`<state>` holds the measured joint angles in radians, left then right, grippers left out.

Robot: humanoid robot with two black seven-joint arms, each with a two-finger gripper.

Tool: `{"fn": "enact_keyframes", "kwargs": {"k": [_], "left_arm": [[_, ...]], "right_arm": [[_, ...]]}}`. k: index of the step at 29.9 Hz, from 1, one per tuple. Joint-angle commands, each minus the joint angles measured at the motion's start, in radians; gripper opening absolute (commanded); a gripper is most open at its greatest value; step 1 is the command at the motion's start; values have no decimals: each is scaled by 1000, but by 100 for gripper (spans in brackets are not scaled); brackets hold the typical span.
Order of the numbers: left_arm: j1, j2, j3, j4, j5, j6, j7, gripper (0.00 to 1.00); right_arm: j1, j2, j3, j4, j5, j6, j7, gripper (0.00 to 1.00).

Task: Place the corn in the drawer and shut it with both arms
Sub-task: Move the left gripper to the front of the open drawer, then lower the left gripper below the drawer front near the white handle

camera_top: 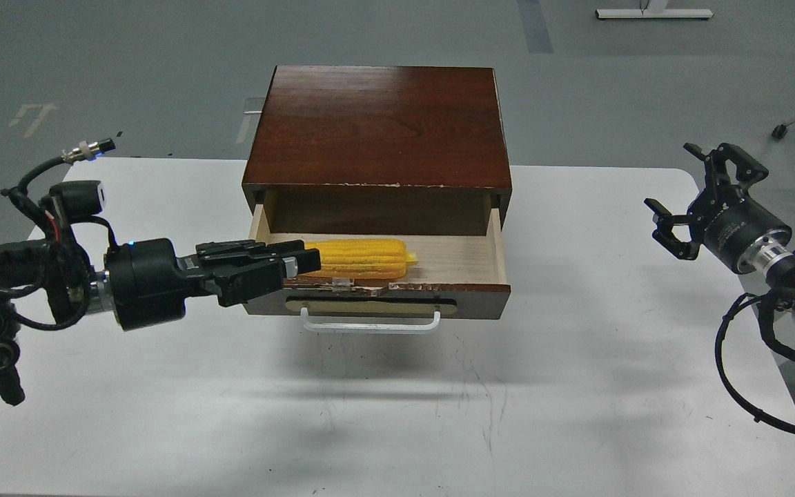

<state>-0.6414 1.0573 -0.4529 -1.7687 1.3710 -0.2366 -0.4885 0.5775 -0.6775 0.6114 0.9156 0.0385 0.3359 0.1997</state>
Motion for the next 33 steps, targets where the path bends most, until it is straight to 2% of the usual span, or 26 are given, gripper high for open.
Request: {"fn": "enact_keyframes", "kwargs": {"k": [1, 7, 16, 26, 33], "left_arm": [[-7, -8, -9, -2, -10, -240, 0, 0], [-15, -19, -131, 0, -290, -252, 0, 0], [6, -145, -116, 3, -293, -252, 0, 0], [176, -238, -18, 5, -106, -252, 0, 0], [195, -309, -27, 34, -95, -252, 0, 0]], "right_arm": [[-4, 7, -1, -21, 0, 0, 0, 94], [-5, 10, -7, -50, 0, 0, 0, 94], [-1, 26, -59, -100, 0, -3, 0, 94], [-4, 27, -111, -139, 0, -3, 1, 94], [-2, 27, -117, -138, 0, -3, 1, 93]]}}
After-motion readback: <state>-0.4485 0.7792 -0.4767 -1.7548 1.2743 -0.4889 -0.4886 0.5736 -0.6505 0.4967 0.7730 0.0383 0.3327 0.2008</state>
